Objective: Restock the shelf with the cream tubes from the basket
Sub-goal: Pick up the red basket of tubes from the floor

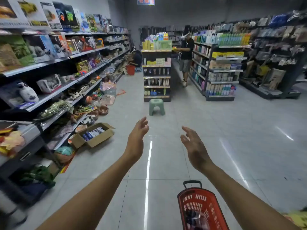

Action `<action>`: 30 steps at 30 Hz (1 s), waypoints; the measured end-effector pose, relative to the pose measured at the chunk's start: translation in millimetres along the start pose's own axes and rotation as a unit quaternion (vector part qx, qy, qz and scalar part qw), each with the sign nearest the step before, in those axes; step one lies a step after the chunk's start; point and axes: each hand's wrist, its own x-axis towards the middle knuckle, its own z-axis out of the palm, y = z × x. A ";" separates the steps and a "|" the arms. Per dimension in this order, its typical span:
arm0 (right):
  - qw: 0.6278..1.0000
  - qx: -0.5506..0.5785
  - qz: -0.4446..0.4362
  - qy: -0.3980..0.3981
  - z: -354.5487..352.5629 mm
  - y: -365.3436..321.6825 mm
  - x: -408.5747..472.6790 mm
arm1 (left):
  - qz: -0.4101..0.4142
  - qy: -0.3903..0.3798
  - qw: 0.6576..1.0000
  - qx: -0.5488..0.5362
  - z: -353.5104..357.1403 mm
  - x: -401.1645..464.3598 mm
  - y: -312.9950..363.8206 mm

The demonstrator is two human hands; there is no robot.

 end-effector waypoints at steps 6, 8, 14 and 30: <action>0.981 -0.115 0.098 -0.120 40.4 80.5 -49.4 | -0.114 -0.042 0.980 0.159 -2.1 -45.7 -93.9; 0.972 -0.128 0.133 -0.144 52.5 101.2 -67.8 | -0.141 -0.073 0.970 0.182 0.2 -69.6 -122.2; 0.934 -0.190 0.205 -0.221 78.1 148.8 -128.2 | -0.273 -0.149 0.926 0.214 0.5 -134.7 -192.3; 0.868 -0.284 0.317 -0.256 82.8 172.9 -180.5 | -0.272 -0.236 0.898 0.253 -19.9 -146.6 -235.6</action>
